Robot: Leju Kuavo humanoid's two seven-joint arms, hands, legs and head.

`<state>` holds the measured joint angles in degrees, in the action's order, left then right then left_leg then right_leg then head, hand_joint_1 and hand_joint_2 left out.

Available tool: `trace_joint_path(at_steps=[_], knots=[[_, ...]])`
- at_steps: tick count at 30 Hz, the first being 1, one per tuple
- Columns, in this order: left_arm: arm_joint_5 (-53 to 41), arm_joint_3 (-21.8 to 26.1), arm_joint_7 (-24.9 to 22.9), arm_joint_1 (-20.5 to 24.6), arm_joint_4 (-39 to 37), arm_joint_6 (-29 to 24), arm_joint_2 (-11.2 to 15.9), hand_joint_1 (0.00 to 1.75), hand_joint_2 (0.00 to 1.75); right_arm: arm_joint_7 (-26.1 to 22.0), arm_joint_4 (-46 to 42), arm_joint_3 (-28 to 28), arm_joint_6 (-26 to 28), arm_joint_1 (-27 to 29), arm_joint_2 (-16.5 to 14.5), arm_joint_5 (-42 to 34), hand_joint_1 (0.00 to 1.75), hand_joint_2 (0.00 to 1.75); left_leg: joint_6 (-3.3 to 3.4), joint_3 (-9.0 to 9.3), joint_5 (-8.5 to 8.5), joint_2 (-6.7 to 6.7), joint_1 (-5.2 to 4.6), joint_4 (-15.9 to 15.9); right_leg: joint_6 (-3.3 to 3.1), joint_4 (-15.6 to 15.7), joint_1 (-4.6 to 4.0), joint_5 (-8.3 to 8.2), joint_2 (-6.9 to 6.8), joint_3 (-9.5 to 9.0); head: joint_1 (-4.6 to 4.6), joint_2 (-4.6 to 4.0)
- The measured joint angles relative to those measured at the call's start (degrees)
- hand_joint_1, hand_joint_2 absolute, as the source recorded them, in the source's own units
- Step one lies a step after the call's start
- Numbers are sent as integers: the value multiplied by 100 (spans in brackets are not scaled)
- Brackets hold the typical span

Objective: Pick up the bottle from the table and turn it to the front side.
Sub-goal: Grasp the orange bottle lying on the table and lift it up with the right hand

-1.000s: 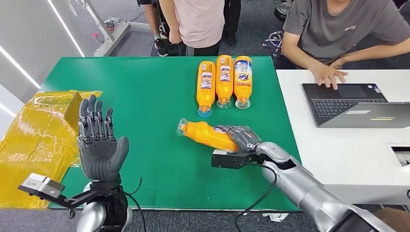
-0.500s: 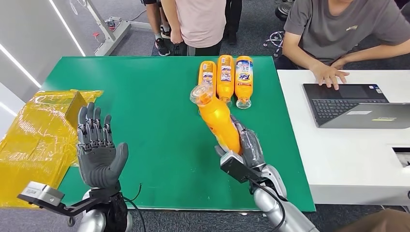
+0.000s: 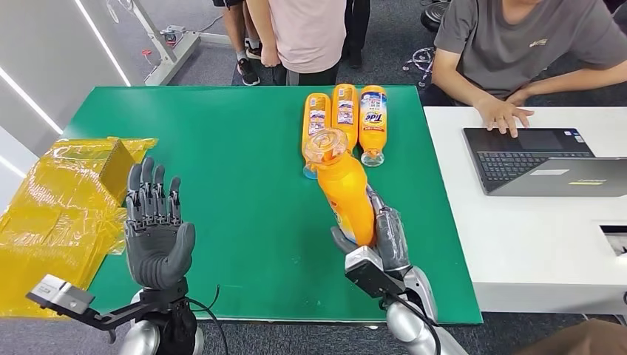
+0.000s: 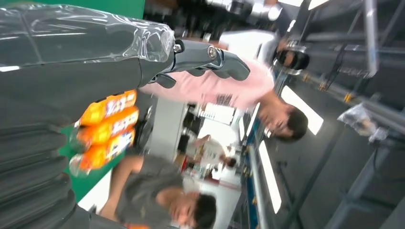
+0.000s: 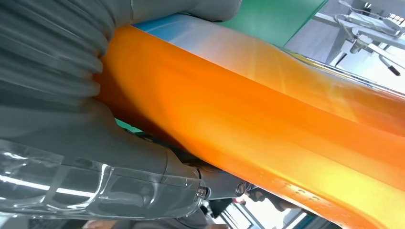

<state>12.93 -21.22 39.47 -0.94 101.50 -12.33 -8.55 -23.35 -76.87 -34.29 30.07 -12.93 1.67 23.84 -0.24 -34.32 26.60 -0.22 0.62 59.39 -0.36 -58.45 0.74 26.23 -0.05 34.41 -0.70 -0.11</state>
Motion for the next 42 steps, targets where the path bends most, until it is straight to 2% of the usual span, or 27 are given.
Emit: trace_joint_path(at_steps=[8,16,24,30,36,42], knots=[[406,-224,-576,317,-472,1145,-34,0,175,-6,211,-84,65,-254,-70,752,175,175,1,0,-2,-1,-1,2,-1,-1,1,-3,-1,-1,-1,0],[477,-290,-710,811,-1280,1624,-160,0,175,248,327,-433,-345,-625,-96,1474,175,175,1,0,-2,0,0,2,-3,-2,0,-4,1,1,-1,0],[525,-291,-727,1034,-1633,1788,-228,0,175,378,469,-655,-682,-838,-103,1785,175,175,1,-2,-2,0,0,1,-3,-2,0,-4,1,1,0,0],[569,-279,-727,1045,-1744,1795,-251,0,175,453,579,-792,-1173,-982,-103,1782,175,175,1,-2,-2,0,0,2,-3,-2,0,-4,0,1,-1,0],[605,-262,-732,1045,-1782,1780,-249,0,175,525,678,-893,-1443,-1102,-103,1783,175,175,1,-1,-2,0,0,2,-3,-2,0,-4,1,2,-1,0],[683,-221,-770,1045,-1801,1617,-228,0,175,388,779,-945,-2049,-1258,-145,1409,175,175,1,-1,-2,1,0,1,-3,-2,0,-4,2,2,-2,0]])
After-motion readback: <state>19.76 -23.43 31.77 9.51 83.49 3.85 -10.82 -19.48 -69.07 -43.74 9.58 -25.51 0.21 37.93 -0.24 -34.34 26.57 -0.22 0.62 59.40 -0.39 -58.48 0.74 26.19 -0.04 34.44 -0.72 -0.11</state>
